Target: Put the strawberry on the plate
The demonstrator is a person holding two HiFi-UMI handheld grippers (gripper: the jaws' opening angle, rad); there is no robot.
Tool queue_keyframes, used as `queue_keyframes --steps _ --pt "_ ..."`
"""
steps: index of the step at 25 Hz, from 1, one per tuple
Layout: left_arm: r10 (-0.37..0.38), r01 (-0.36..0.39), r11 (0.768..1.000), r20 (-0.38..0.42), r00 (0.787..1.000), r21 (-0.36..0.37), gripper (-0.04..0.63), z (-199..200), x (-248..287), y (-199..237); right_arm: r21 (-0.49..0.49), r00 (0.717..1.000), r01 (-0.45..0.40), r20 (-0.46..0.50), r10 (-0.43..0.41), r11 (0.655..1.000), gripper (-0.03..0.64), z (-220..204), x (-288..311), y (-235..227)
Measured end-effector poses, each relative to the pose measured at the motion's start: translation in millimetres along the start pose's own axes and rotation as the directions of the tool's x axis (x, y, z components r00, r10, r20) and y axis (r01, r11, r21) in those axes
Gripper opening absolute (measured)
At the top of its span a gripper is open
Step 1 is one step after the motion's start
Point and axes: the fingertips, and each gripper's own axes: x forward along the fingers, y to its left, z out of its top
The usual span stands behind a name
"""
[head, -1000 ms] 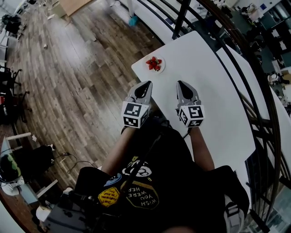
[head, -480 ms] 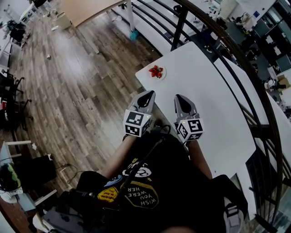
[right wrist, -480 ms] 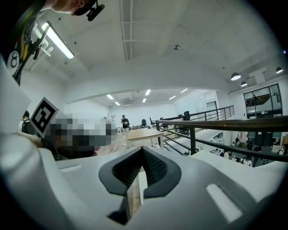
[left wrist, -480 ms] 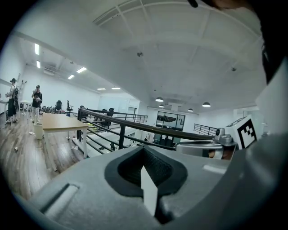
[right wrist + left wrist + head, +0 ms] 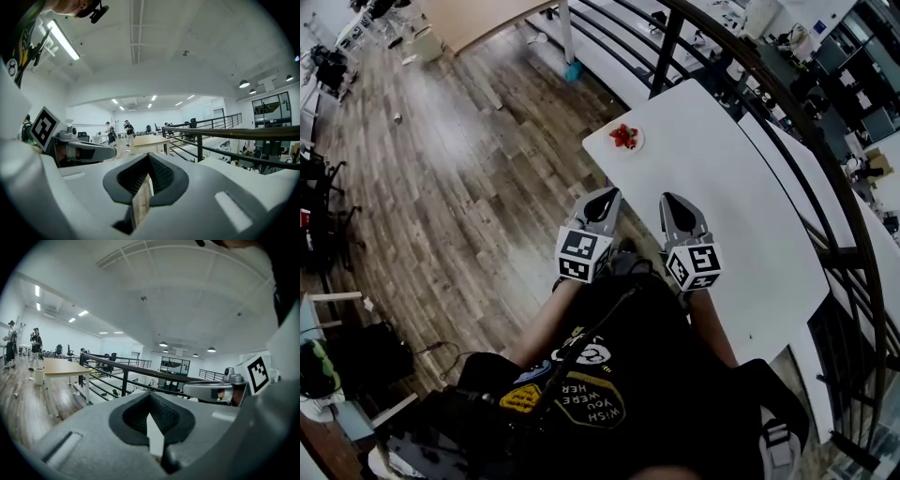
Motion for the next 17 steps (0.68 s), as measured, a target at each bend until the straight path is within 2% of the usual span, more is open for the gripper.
queue_keyframes --steps 10,17 --pt "-0.008 0.008 1.000 0.013 1.000 -0.003 0.000 -15 -31 -4 -0.012 0.999 0.048 0.015 -0.048 0.999 0.003 -8 -26 14" --pt "-0.020 0.020 1.000 -0.016 1.000 -0.003 0.000 -44 28 19 0.024 0.999 0.041 -0.014 -0.041 0.999 0.003 -50 20 -24"
